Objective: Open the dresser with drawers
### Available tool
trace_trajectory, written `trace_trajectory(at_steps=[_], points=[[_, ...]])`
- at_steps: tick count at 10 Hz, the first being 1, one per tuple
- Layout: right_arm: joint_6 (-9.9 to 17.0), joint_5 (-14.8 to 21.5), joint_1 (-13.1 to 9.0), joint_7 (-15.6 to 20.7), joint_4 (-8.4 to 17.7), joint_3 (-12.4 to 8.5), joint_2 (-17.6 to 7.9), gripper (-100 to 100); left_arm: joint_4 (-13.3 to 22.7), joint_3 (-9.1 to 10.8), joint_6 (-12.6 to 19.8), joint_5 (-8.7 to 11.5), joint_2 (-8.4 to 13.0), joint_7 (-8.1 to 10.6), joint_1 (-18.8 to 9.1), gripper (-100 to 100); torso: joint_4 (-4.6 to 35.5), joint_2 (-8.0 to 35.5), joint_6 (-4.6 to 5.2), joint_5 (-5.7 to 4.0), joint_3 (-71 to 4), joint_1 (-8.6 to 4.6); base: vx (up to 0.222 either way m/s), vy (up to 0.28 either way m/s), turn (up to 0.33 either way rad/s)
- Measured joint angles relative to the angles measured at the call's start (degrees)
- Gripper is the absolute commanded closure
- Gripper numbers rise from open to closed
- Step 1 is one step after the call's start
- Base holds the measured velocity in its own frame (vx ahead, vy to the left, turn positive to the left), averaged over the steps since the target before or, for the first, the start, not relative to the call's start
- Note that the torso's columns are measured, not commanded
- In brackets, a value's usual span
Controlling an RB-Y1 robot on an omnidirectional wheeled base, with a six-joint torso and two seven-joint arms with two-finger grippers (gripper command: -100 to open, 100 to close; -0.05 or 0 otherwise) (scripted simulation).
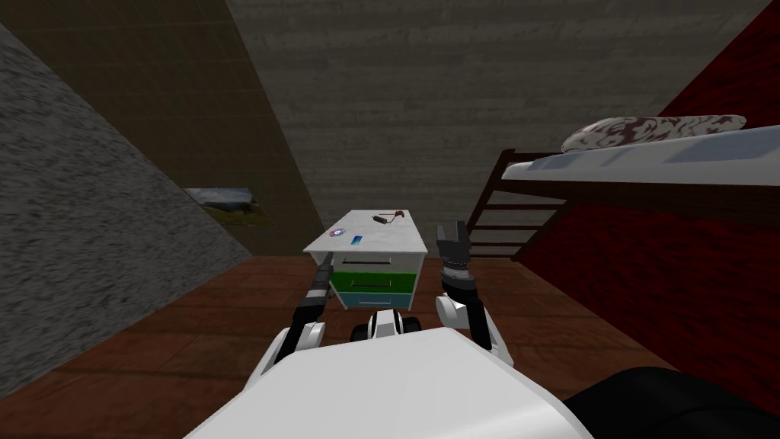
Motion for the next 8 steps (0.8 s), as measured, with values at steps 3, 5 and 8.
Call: trace_trajectory(at_steps=[3, 5, 8], points=[[0.0, 0.0, 0.0, 0.0, 0.0, 0.0, 0.0, 0, 3.71, -0.45, -0.08, -0.47, -0.34, -0.3, -1.08, -100, 0.0, 0.0, 0.0, 0.0, 0.0, 0.0, -0.004, 0.006, -0.032], [0.0, 0.0, 0.0, 0.0, 0.0, 0.0, 0.0, 0, 6.01, -0.91, -0.17, -0.88, -0.66, -0.63, -1.59, -100, 0.0, 0.0, 0.0, 0.0, 0.0, 0.0, -0.003, 0.007, -0.027], [0.0, 0.0, 0.0, 0.0, 0.0, 0.0, 0.0, 0, 10.58, -1.23, -0.75, -1.3, -0.81, -0.93, -2.88, -100, 0.0, 0.0, 0.0, 0.0, 0.0, 0.0, -0.004, 0.007, -0.035]])
